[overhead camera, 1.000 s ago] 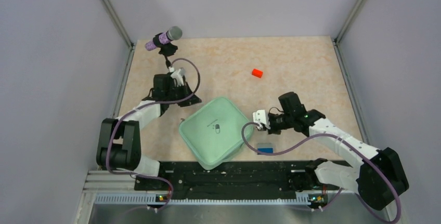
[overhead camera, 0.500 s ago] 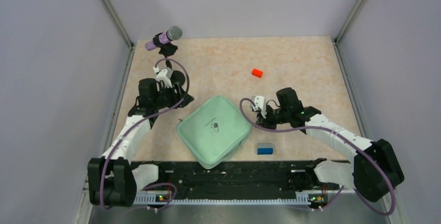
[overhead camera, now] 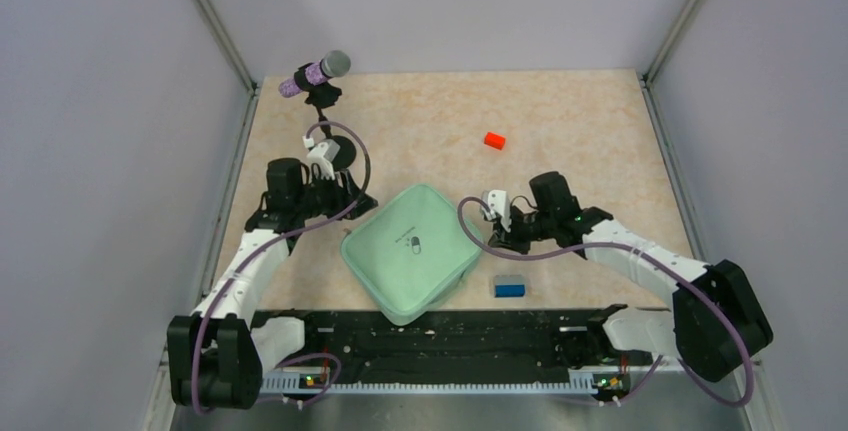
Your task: Organize the medicine kit
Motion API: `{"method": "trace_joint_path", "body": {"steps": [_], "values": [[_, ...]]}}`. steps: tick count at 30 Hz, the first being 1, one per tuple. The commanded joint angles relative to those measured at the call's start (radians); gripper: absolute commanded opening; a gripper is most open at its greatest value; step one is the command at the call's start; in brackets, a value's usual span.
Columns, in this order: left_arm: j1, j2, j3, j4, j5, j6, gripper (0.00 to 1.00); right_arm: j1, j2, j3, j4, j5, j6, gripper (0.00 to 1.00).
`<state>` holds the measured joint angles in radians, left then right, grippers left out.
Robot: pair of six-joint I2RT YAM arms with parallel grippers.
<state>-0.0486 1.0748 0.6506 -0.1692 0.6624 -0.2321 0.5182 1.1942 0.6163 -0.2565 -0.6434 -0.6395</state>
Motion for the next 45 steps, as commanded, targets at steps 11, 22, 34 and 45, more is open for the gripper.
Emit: {"method": "trace_joint_path", "body": {"steps": [11, 22, 34, 45], "values": [[0.001, -0.018, -0.021, 0.071, 0.033, 0.014, 0.54, 0.016, 0.116, 0.031, 0.133, -0.098, -0.111, 0.02], [0.001, 0.009, -0.035, 0.087, 0.03, -0.008, 0.54, 0.019, 0.083, 0.017, 0.097, -0.139, -0.146, 0.0], [-0.016, 0.152, 0.02, 0.075, 0.048, -0.029, 0.61, 0.019, 0.113, 0.205, -0.004, 0.066, -0.103, 0.0], [-0.019, 0.095, -0.116, 0.211, 0.192, -0.141, 0.52, 0.019, 0.288, 0.313, 0.093, 0.213, -0.201, 0.0]]}}
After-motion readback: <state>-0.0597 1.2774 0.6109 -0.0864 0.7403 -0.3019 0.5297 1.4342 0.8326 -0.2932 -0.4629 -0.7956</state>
